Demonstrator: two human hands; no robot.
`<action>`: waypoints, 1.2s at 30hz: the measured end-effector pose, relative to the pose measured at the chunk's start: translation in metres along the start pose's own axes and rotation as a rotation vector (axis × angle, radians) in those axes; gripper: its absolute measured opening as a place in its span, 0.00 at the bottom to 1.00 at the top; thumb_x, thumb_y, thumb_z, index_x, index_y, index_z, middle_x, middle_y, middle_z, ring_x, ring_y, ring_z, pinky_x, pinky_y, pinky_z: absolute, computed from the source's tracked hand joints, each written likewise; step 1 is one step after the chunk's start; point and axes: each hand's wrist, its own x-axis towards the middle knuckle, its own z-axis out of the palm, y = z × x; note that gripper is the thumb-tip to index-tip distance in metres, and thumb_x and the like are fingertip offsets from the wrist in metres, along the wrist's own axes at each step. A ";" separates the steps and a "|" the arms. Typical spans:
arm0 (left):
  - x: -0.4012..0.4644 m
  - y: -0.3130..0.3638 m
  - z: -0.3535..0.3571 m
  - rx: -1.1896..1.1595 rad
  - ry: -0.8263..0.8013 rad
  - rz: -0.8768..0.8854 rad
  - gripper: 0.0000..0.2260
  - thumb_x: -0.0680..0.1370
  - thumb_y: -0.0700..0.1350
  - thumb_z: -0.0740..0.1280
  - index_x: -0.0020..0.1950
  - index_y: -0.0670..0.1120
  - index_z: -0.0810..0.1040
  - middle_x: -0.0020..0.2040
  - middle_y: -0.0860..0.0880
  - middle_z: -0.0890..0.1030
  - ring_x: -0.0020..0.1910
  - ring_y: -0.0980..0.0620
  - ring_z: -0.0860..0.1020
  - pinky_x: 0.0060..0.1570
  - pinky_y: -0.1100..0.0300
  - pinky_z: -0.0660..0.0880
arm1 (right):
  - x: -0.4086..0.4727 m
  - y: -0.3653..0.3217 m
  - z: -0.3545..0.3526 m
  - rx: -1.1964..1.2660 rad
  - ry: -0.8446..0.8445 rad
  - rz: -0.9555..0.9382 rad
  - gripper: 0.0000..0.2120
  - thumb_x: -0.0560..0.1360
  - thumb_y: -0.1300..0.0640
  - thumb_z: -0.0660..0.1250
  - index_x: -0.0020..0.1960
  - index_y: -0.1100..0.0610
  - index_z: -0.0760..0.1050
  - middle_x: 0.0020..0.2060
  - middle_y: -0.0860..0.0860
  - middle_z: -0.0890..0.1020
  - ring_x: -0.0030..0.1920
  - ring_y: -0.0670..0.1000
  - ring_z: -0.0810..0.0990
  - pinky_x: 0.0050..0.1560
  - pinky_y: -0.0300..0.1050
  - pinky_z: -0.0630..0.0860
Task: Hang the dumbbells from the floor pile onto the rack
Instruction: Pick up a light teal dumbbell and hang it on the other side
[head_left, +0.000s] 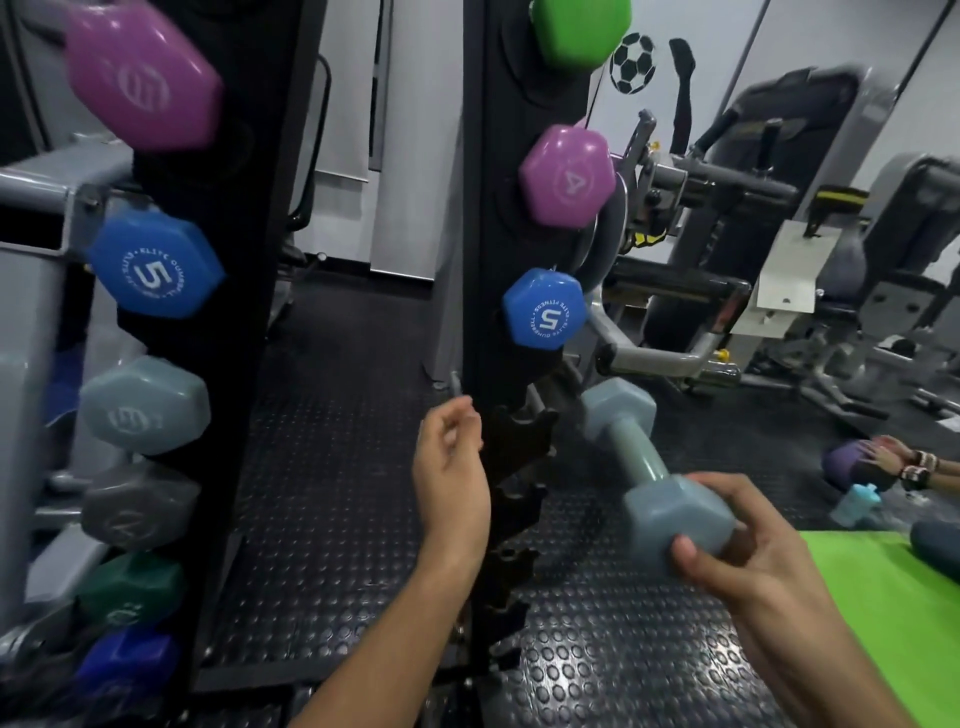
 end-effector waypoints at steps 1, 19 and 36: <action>0.005 0.001 0.000 0.021 -0.010 0.015 0.08 0.85 0.48 0.63 0.62 0.53 0.80 0.62 0.55 0.81 0.60 0.61 0.80 0.63 0.60 0.76 | 0.008 -0.003 0.003 0.008 0.013 0.000 0.27 0.56 0.60 0.83 0.53 0.54 0.81 0.41 0.58 0.83 0.39 0.49 0.79 0.36 0.35 0.78; 0.036 0.005 -0.006 0.040 -0.316 -0.163 0.28 0.84 0.63 0.53 0.81 0.51 0.68 0.77 0.54 0.73 0.75 0.58 0.70 0.79 0.52 0.64 | 0.126 0.006 0.048 -0.151 -0.044 -0.023 0.18 0.71 0.70 0.76 0.57 0.56 0.79 0.49 0.60 0.86 0.47 0.59 0.86 0.51 0.69 0.81; 0.046 0.004 -0.017 0.044 -0.399 -0.164 0.36 0.80 0.69 0.54 0.81 0.49 0.66 0.80 0.53 0.69 0.78 0.57 0.67 0.79 0.50 0.64 | 0.128 0.020 0.081 -0.356 -0.222 0.008 0.72 0.66 0.68 0.82 0.79 0.38 0.26 0.82 0.49 0.59 0.80 0.46 0.62 0.70 0.42 0.73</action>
